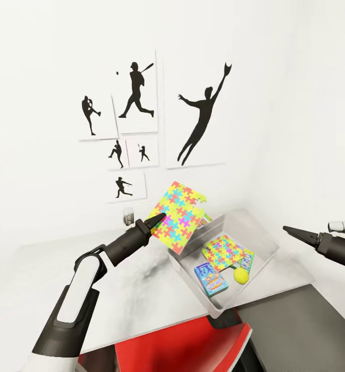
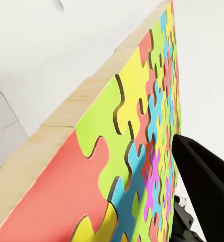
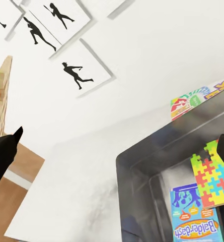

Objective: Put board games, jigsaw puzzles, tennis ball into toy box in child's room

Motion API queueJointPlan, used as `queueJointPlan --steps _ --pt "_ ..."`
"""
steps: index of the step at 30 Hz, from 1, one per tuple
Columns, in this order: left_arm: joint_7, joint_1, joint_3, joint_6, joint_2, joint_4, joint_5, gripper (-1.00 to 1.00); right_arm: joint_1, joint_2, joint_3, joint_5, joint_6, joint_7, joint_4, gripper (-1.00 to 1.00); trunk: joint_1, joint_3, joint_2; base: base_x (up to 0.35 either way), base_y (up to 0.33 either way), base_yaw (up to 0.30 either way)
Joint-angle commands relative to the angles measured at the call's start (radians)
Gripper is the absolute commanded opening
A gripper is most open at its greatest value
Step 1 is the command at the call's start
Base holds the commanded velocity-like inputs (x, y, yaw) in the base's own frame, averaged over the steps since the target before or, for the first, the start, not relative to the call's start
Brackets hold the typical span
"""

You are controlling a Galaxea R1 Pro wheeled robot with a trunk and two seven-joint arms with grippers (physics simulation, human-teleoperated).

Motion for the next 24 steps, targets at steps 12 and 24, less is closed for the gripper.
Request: queueJointPlan --steps 12,24 --pt "-0.002 -0.001 0.002 0.005 0.000 0.000 -0.001 -1.00 -0.001 0.002 -0.001 0.005 0.005 0.006 0.000 1.00 0.001 -0.002 -0.002 0.000 0.120 -0.005" --pt "-0.004 -0.001 0.004 0.005 0.000 -0.004 0.000 -1.00 -0.001 0.002 -0.001 0.005 0.005 0.006 0.000 1.00 0.001 -0.002 -0.002 0.000 0.264 -0.001"
